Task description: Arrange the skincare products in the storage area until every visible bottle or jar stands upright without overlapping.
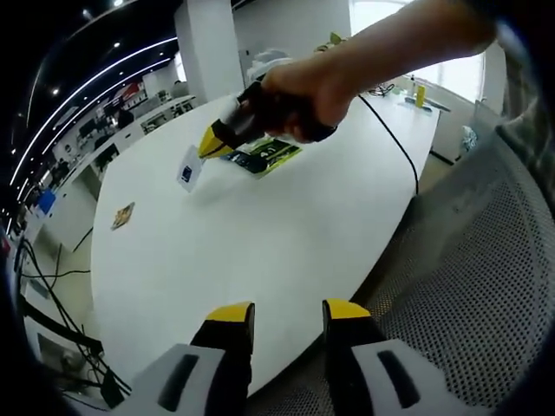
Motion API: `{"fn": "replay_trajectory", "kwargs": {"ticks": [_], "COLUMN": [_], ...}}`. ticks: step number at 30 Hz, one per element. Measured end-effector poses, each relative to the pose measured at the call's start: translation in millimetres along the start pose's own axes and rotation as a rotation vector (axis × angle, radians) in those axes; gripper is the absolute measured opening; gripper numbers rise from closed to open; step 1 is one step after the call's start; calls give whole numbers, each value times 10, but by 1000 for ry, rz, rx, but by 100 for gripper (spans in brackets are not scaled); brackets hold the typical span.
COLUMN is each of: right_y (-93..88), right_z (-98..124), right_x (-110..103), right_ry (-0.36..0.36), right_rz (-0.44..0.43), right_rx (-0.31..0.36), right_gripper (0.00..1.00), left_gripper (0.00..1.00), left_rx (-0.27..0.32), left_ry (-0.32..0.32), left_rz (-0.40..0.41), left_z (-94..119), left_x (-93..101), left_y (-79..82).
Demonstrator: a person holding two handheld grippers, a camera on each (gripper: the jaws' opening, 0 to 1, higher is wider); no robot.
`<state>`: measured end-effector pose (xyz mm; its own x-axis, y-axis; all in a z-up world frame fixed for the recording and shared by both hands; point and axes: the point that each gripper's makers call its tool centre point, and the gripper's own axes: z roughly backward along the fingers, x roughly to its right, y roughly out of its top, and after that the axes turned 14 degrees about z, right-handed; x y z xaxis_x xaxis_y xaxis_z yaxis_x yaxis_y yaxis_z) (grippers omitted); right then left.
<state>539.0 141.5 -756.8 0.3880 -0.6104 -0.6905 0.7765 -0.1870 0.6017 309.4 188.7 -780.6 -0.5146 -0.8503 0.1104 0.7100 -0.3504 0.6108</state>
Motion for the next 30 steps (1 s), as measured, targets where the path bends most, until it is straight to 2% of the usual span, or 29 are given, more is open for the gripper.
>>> {"fn": "replay_trajectory", "kwargs": {"ticks": [10, 13, 18, 23, 27, 30], "right_y": [39, 112, 193, 209, 146, 127], "right_z": [-111, -116, -163, -247, -247, -191], "right_x": [93, 161, 222, 314, 431, 536], "right_ry": [-31, -56, -74, -118, -165, -216], "right_rz": [2, -26, -35, -28, -39, 32], "right_rx": [-6, 24, 30, -10, -51, -92], "right_gripper": [0, 0, 0, 0, 0, 0], "left_gripper": [31, 30, 29, 29, 28, 28], "left_rx": [2, 5, 0, -10, -10, -17], "left_ry": [13, 17, 17, 21, 24, 29], "left_rz": [3, 6, 2, -6, -4, -4], "left_z": [7, 10, 6, 5, 5, 8], "left_x": [-23, -35, -35, -40, -47, -56], "left_y": [5, 11, 0, -18, -20, -34]}}
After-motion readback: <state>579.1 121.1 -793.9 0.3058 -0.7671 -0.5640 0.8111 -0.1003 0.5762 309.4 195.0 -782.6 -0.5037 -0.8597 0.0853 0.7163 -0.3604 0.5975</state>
